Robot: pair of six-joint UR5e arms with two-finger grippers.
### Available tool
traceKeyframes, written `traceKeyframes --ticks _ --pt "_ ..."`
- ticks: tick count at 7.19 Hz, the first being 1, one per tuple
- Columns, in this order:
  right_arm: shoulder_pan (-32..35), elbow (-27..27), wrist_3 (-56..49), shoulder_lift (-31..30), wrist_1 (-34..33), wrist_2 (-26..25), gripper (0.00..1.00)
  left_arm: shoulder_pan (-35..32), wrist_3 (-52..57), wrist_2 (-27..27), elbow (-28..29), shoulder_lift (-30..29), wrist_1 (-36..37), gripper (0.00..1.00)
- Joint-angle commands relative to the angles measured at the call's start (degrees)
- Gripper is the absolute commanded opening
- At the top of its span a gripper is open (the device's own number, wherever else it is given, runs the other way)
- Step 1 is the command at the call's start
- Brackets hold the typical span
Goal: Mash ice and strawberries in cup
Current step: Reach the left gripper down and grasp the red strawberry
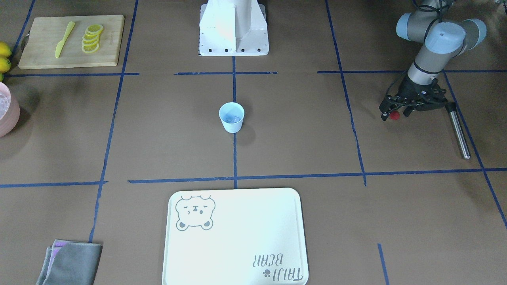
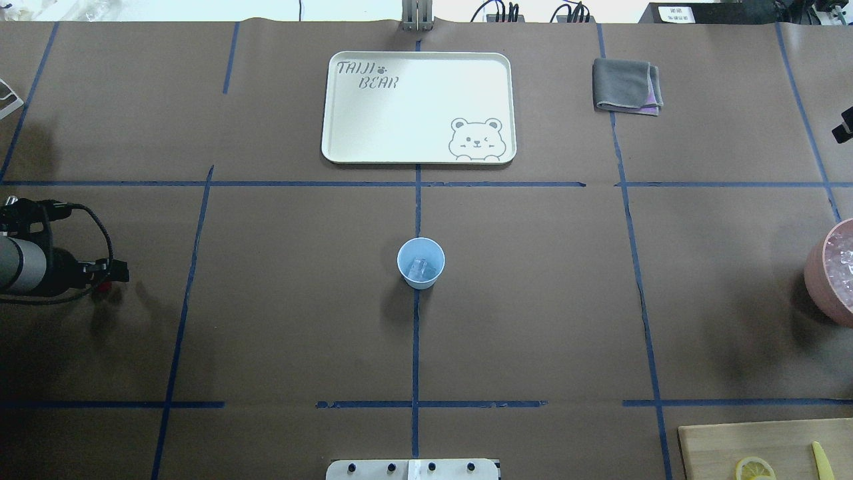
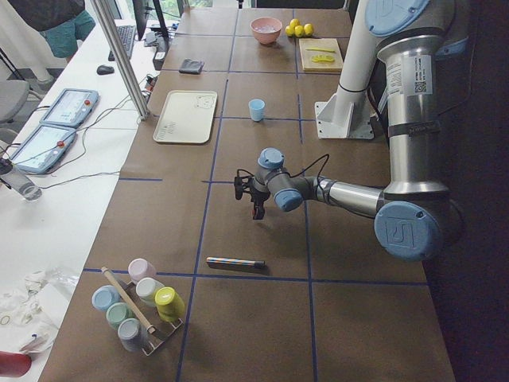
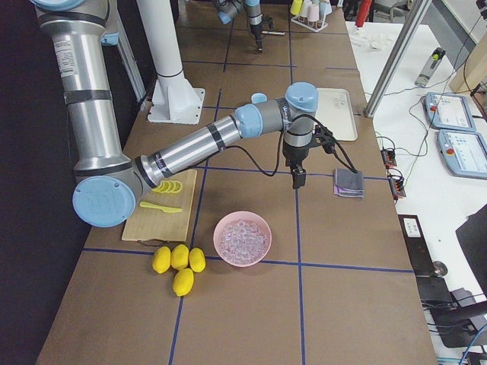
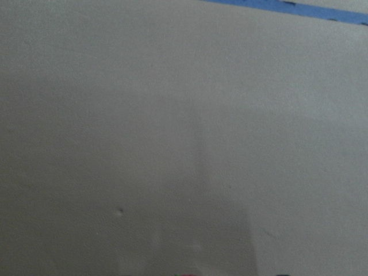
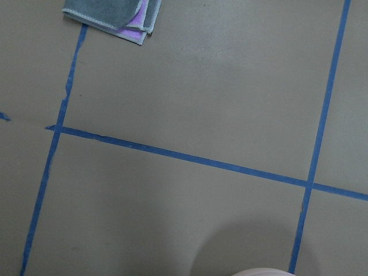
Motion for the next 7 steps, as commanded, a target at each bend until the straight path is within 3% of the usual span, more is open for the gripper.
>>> traceKeyframes --ticks 1,3,4,7 --pt "0.0 0.0 0.1 0.0 0.0 0.0 1.0 0.0 0.0 -0.1 -0.2 0.4 -0.1 0.56" --pt "0.0 0.0 0.1 0.0 0.0 0.0 1.0 -0.2 0.4 -0.2 -1.3 2.1 -0.2 0.2" --pt "0.0 0.1 0.1 -0.1 0.0 0.1 1.0 -0.4 0.4 -0.2 -1.7 2.4 -0.1 0.08" --pt "0.0 0.1 0.0 -0.4 0.0 0.1 1.0 -1.2 0.5 -5.4 -8.6 1.8 4.4 0.01"
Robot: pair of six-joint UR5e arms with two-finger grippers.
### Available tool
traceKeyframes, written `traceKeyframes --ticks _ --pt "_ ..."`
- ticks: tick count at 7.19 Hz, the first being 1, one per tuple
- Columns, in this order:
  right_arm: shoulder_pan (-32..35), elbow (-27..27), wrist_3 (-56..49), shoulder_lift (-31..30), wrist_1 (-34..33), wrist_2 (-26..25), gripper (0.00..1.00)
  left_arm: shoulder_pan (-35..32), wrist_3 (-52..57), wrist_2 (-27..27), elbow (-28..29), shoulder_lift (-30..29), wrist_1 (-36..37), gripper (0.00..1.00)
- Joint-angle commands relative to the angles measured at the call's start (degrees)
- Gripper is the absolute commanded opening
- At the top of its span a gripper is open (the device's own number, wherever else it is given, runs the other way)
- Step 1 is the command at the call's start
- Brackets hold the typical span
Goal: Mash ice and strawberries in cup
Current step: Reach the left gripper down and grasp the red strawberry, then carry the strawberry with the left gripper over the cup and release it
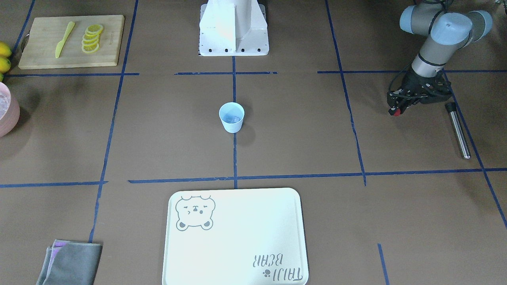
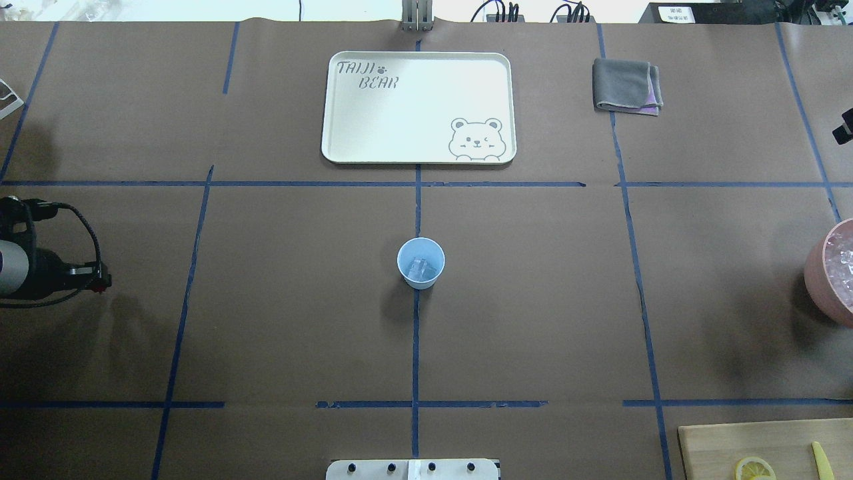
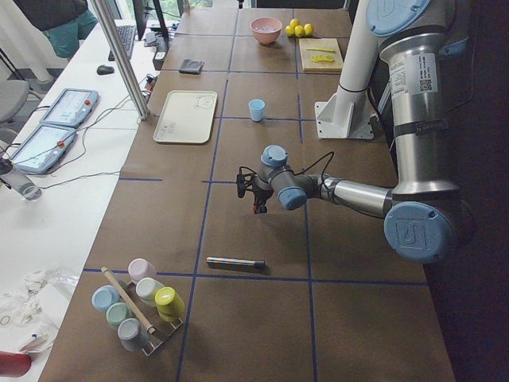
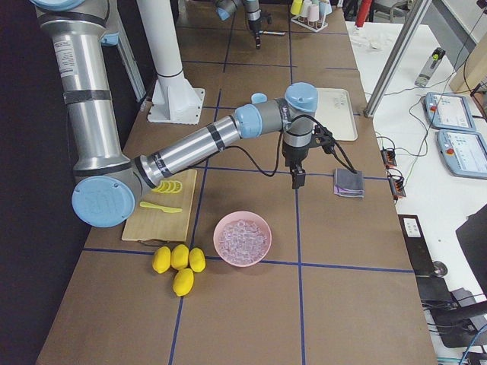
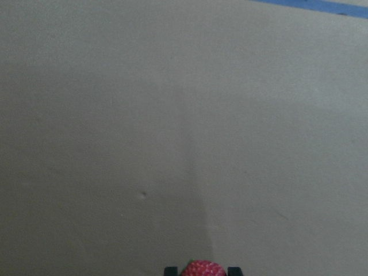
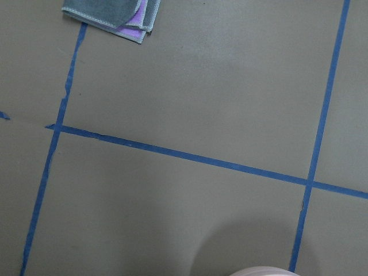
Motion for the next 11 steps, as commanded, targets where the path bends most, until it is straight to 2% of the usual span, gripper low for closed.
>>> traceKeyframes --ticks 1,2,3,4,5,7,8,9,11 --pt "0.0 -0.1 -0.2 -0.4 0.0 0.0 1.0 -0.3 0.0 -3.2 -6.3 -1.7 8.0 0.01" --pt "0.1 -0.1 -0.2 -1.1 0.1 0.0 1.0 -0.3 -0.1 -3.2 -9.9 -9.2 19.2 0.01" --pt "0.3 -0.1 -0.2 -1.4 0.1 0.0 1.0 -0.3 -0.5 -3.2 -12.2 -19.7 33.5 0.01" --pt "0.5 -0.1 -0.2 -1.5 0.1 0.0 1.0 1.1 -3.3 -2.9 -12.0 -30.3 43.5 0.01" --pt "0.5 -0.1 -0.2 -1.5 0.1 0.0 1.0 6.4 -9.0 -2.5 -11.2 -35.3 45.2 0.01" --pt "0.9 0.0 -0.2 -1.6 0.1 1.0 1.0 12.3 -17.3 2.1 1.2 -49.9 44.9 0.01" --pt "1.0 0.0 -0.2 -1.9 0.1 1.2 1.0 13.8 -18.3 2.5 6.6 -54.9 44.6 0.01" --pt "1.0 0.0 -0.2 -2.0 0.1 1.2 1.0 13.9 -18.3 2.6 9.0 -57.5 44.2 0.01" --pt "1.0 0.0 -0.2 -2.0 0.1 1.2 1.0 13.9 -18.3 2.6 9.6 -58.0 42.7 0.01"
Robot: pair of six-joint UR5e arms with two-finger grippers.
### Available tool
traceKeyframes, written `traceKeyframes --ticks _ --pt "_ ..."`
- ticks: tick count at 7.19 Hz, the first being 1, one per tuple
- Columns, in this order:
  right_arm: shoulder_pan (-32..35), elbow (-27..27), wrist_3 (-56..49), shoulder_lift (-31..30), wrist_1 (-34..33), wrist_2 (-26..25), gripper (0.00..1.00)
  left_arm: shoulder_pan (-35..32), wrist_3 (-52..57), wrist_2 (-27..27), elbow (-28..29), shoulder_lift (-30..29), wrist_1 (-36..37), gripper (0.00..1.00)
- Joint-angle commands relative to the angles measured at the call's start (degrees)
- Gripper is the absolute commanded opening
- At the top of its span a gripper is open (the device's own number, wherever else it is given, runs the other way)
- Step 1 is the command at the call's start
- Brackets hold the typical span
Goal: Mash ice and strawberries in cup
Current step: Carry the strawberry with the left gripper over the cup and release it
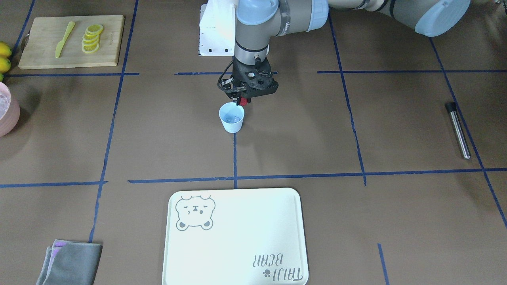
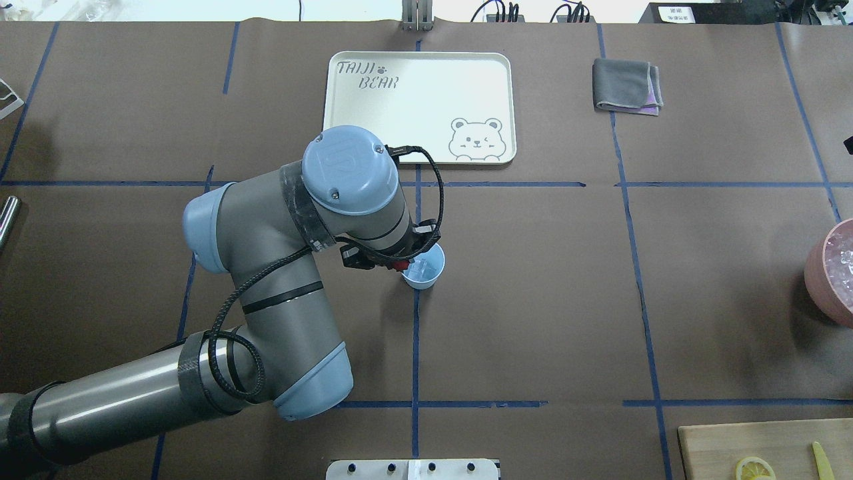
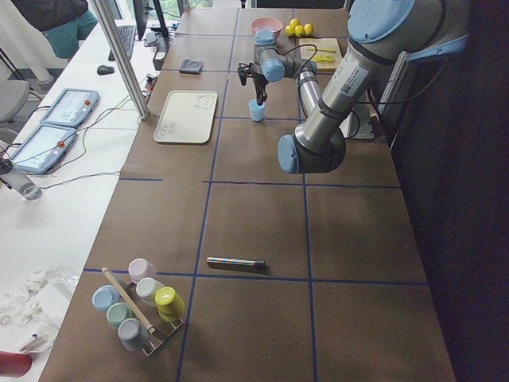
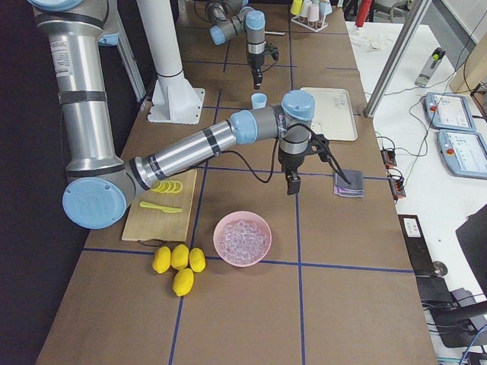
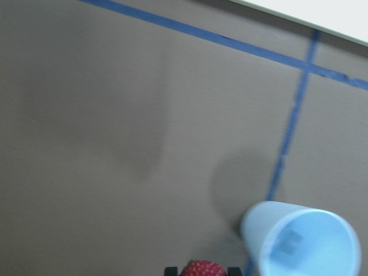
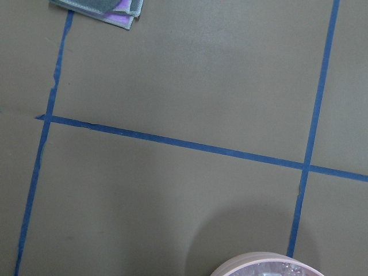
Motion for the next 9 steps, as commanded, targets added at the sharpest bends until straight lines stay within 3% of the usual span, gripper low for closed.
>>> traceKeyframes --ticks 1,4,5,6,7,9 --pt "0.0 0.0 0.0 0.0 0.0 0.0 1.0 0.1 0.0 0.1 0.8 -0.7 -0.6 0.01" --pt "0.1 0.0 0.0 0.0 0.0 -0.1 1.0 0.1 0.1 1.2 7.1 -2.1 -7.2 0.01" --pt "0.2 0.0 0.0 0.0 0.0 0.0 1.0 0.1 0.3 1.2 7.1 -2.0 -7.2 0.06" --pt "0.2 0.0 0.1 0.0 0.0 0.0 1.0 0.1 0.5 1.2 7.1 -2.0 -7.1 0.44" --pt "0.2 0.0 0.1 0.0 0.0 0.0 1.0 0.0 0.6 1.2 6.5 -2.0 -7.1 0.99" --pt "0.2 0.0 0.1 0.0 0.0 0.0 1.0 -0.1 0.6 1.3 4.9 -1.8 -7.0 1.0"
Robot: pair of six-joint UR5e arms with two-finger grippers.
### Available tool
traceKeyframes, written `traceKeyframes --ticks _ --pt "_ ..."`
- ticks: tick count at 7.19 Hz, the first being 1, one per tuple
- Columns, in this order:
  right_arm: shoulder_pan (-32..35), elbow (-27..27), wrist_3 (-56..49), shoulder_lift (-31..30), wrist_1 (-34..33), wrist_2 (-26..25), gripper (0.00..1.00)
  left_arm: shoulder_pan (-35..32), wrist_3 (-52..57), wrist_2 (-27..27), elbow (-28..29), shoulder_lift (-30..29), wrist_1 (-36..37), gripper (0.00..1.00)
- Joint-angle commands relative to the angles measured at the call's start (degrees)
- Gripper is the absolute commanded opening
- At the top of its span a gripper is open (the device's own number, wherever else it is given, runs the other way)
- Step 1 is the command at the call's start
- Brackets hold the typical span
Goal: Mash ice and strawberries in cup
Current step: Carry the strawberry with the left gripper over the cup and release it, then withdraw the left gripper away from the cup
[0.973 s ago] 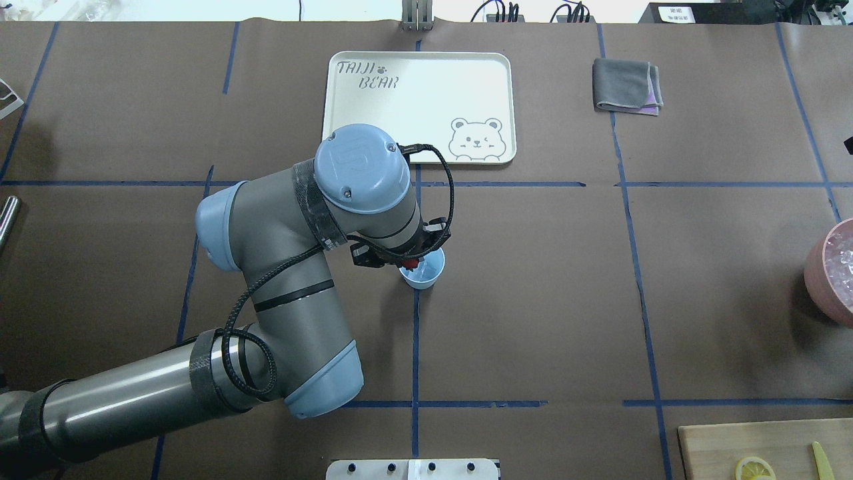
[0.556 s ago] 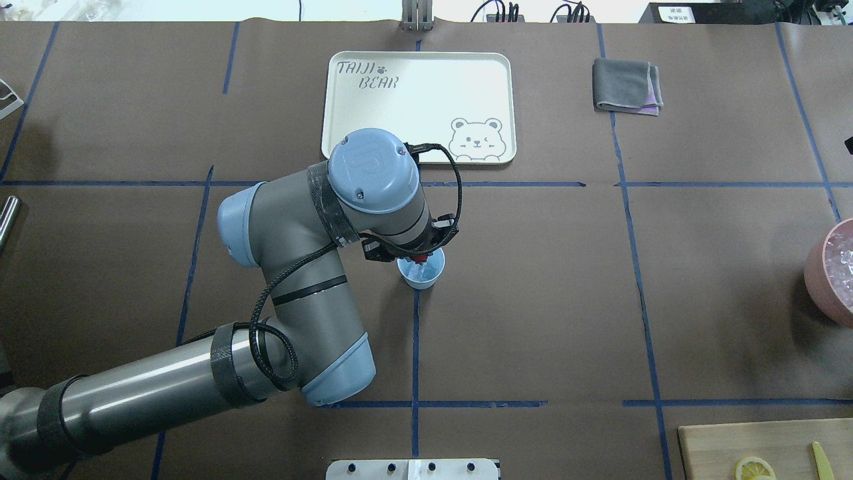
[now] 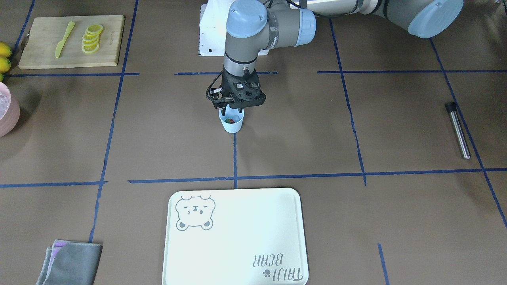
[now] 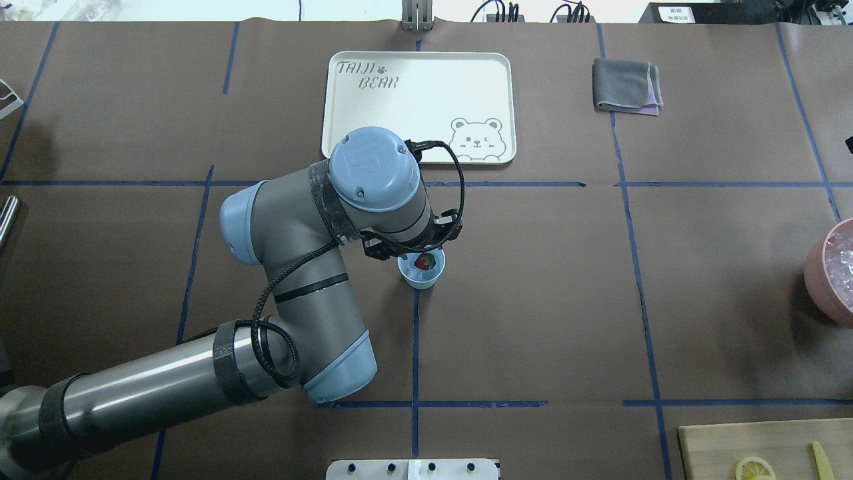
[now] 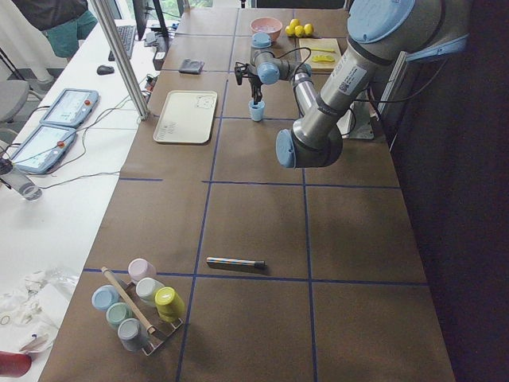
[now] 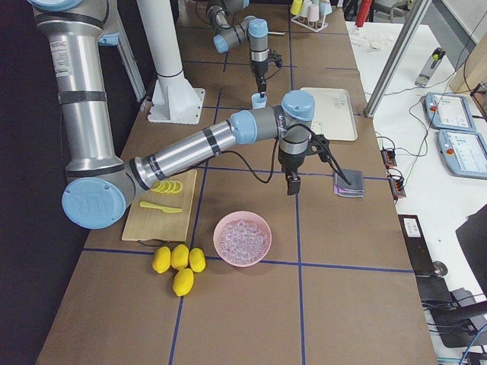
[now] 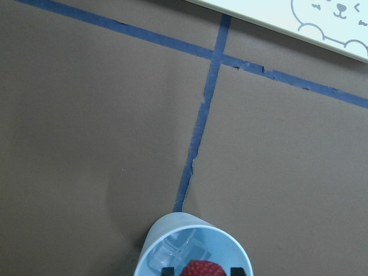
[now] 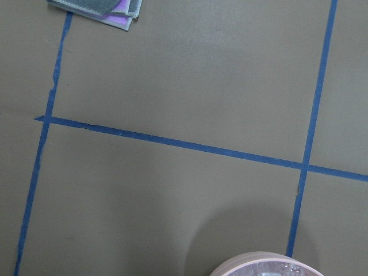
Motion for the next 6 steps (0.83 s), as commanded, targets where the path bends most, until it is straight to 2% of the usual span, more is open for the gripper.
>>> traceKeyframes --ticks 1,3,5,6 --pt "0.0 0.0 -0.1 0.0 0.0 0.0 1.0 -0.8 0.3 -0.2 -2.2 0.3 0.9 1.0" --pt "0.0 -0.1 -0.1 -0.1 0.0 0.0 1.0 -4.7 10.9 -1.4 -8.4 3.6 9.5 1.0" --pt "0.4 -0.6 -0.2 -0.2 0.0 0.0 1.0 -12.5 23.3 -8.4 -17.0 15.0 11.7 1.0" --pt "1.0 -2.2 -0.4 -0.2 0.9 0.4 1.0 -17.6 31.5 -11.5 -18.2 19.4 11.7 1.0"
